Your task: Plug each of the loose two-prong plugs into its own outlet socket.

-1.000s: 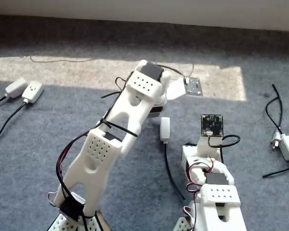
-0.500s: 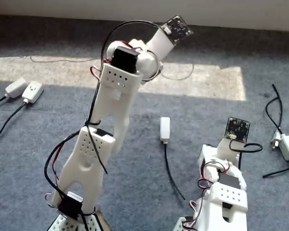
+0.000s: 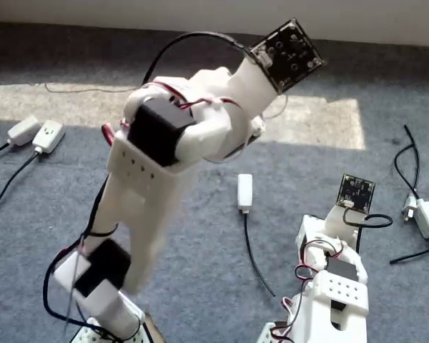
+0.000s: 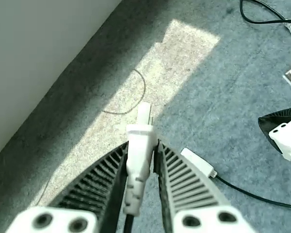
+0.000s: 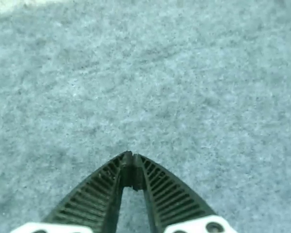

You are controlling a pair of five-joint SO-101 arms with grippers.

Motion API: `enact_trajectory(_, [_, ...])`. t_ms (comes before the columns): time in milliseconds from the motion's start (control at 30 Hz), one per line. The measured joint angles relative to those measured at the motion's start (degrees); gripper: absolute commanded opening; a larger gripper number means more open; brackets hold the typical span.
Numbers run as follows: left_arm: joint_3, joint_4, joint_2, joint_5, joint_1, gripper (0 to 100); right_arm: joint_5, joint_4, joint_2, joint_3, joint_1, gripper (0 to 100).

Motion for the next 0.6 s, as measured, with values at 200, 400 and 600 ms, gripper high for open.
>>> enact_trajectory(200, [26.02,-2.02,-22.68,0.0,1.41,1,0.0,0.0,0.0,0.0,0.0,0.9])
enact_trajectory(400, [59.16,-19.08,-46.15,0.0,2.2,1,0.0,0.0,0.0,-0.18,0.0,0.8])
enact_trajectory(600, [98.81,-46.51,-67.52,0.18,3.96,1,0.0,0.0,0.0,-4.84,0.0,0.8])
